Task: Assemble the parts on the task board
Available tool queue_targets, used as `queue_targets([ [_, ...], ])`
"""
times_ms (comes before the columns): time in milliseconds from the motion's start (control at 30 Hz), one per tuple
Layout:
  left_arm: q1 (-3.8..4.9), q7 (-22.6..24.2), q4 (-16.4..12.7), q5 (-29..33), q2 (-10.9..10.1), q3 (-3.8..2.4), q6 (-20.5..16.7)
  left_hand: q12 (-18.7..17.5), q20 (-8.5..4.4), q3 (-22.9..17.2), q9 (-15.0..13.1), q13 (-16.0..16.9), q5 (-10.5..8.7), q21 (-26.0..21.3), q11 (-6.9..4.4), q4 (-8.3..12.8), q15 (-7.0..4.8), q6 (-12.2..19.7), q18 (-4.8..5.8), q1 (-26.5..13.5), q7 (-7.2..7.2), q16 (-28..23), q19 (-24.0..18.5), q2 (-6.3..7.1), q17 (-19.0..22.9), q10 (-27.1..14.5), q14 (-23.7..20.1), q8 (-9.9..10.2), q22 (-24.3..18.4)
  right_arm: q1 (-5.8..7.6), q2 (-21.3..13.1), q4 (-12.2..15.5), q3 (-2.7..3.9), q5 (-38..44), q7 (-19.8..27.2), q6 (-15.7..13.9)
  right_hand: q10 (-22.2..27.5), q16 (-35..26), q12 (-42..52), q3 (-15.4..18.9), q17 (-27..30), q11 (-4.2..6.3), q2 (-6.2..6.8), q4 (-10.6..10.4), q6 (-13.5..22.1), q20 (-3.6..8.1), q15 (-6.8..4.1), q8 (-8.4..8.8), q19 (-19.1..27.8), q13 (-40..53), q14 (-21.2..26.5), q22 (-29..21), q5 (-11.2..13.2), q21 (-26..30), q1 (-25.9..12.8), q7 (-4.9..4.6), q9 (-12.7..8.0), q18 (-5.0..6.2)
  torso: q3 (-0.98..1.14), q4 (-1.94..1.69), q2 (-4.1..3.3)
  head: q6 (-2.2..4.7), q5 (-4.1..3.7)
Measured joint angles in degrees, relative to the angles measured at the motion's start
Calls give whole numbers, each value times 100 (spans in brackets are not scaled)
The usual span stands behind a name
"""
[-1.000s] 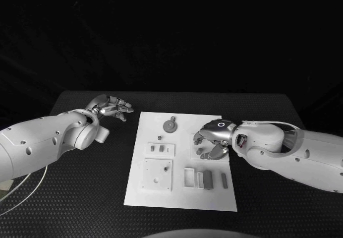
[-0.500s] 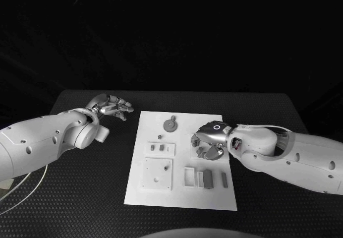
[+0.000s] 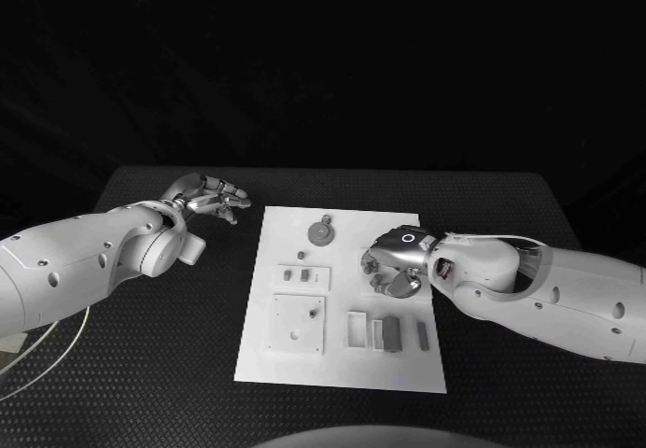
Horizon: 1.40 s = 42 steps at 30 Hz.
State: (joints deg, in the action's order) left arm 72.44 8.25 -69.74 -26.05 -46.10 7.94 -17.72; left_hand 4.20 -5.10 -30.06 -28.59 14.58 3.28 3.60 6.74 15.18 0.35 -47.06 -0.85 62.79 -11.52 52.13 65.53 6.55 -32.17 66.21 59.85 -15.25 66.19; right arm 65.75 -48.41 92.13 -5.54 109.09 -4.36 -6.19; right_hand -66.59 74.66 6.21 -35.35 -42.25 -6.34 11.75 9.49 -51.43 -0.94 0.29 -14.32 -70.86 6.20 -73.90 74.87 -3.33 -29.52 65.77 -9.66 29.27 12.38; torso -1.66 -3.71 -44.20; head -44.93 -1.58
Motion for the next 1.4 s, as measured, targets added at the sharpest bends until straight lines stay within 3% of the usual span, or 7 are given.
queue_targets([
  [200,0,-2,-3,0,0,0,1,0,0,13,0,0,0,0,-1,-13,0,0,0,0,0,0,0,0,0,1,0,-22,0,0,-1,-21,-1,72,-7,0,-132,23,22,6,0,80,-81,74,-39,9,-70,0,-31,0,9,5,0,34,32,39,-29,-1,-1,3,1,-6,-2],
  [333,0,-2,-3,0,-2,0,2,0,0,13,0,-1,0,0,-1,-13,0,0,0,0,1,0,0,0,1,1,0,-22,0,0,6,-33,-2,114,-8,-4,-370,34,61,39,0,160,-209,135,-116,17,-125,-36,-44,39,-1,8,0,35,1,35,-49,-3,-1,2,3,-9,-8],
  [667,0,-3,-3,0,-3,0,2,0,0,13,0,-1,0,0,-2,-13,0,1,0,0,1,0,0,0,1,2,0,-22,0,-6,20,-28,-4,165,-6,-18,-777,94,155,43,5,288,-406,218,-366,62,-277,-137,-102,178,-9,7,0,57,-47,133,-80,1,-4,-2,3,-20,-17],
  [833,0,-3,-3,0,-3,0,2,0,0,13,0,1,0,0,-2,-13,0,1,0,0,1,0,0,0,2,2,0,-22,1,-11,26,-28,-5,221,-9,-25,-920,94,193,30,5,348,-605,399,-519,62,-337,-198,-102,250,-9,7,0,57,-15,204,-80,5,-4,-2,3,-25,-21],
  [1067,0,-3,-4,0,-7,0,2,0,0,13,0,4,0,0,-3,-13,0,1,0,0,1,0,0,0,2,3,0,-22,1,-20,43,-28,-7,317,-29,-84,-1053,118,177,-17,4,401,-776,682,-638,73,-370,-265,-113,336,-20,6,24,57,97,249,-79,5,-3,-2,3,-33,-25],
  [1400,0,-3,-3,0,-5,0,2,0,0,13,0,3,0,0,-5,-13,7,2,0,0,2,0,0,0,-3,4,-7,-22,-4,-37,44,-5,-15,419,-38,-231,-1116,119,225,-32,4,400,-761,713,-727,75,-397,-297,-134,439,-32,6,5,33,145,280,-78,2,-1,-1,5,-40,-33],
])
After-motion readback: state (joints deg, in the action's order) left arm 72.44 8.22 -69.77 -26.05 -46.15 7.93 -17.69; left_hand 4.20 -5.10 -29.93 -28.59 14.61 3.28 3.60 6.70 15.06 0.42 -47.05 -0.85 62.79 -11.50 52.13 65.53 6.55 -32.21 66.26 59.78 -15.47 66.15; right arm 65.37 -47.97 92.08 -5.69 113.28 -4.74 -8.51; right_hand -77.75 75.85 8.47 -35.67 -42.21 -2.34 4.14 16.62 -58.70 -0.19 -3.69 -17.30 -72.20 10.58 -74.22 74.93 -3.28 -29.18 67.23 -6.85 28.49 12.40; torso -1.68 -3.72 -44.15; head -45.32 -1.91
